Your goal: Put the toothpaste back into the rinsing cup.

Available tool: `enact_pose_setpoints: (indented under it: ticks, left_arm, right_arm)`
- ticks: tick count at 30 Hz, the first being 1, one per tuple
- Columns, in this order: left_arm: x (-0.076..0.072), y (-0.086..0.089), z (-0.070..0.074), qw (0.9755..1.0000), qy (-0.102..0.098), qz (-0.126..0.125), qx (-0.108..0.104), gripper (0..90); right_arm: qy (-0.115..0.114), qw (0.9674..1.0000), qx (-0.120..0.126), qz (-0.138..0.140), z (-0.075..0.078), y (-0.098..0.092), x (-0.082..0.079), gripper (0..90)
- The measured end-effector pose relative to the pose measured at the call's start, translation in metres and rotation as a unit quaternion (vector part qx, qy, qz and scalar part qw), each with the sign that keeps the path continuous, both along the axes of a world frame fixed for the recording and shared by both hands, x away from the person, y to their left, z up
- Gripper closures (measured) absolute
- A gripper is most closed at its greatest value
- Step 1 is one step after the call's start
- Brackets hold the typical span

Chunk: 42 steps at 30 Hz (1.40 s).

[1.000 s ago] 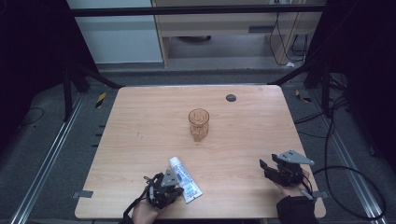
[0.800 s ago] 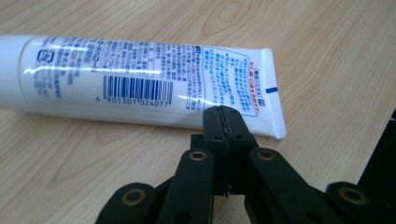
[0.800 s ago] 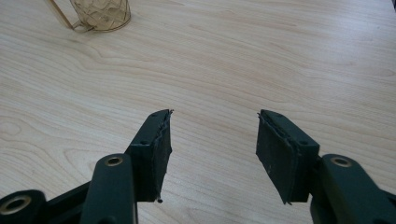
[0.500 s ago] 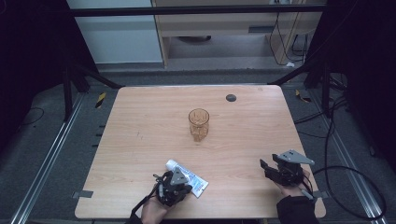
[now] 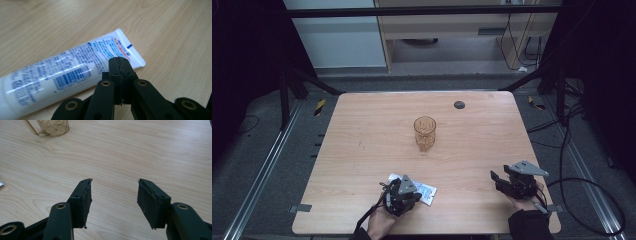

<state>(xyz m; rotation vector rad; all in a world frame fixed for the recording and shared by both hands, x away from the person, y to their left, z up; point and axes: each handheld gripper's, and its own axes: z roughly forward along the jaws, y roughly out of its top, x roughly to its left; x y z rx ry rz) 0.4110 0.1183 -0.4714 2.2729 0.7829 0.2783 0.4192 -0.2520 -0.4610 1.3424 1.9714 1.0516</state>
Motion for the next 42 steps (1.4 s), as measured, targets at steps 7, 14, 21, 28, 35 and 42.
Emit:
enact_pose_setpoints:
  ticks: [7,14,21,28,35,42]
  left_arm:
    - [0.02,0.023,0.025,0.999,-0.029,0.034,-0.009,89.0]
    - [0.061,0.045,0.028,0.9965,-0.024,0.08,0.006,88.9]
    - [0.074,0.042,0.016,0.9963,-0.016,0.076,0.035,88.9]
    - [0.074,0.041,0.011,0.9962,-0.007,0.07,0.051,89.0]
    - [0.072,0.041,0.006,0.9962,-0.001,0.068,0.055,89.0]
    - [0.065,0.045,0.007,0.9959,0.003,0.07,0.057,89.1]
  right_arm:
    - [0.006,1.0,0.003,-0.002,-0.001,0.0,0.0,44.8]
    - [0.009,1.0,-0.003,0.002,-0.004,0.003,0.002,44.8]
    - [0.012,0.9999,-0.002,0.002,-0.005,0.003,0.002,44.7]
    - [0.014,0.9999,-0.006,0.005,-0.007,0.004,0.002,44.7]
    - [0.014,0.9999,-0.007,0.004,-0.007,0.002,0.002,44.5]
    - [0.013,0.9999,-0.008,0.004,-0.007,0.001,0.002,44.4]
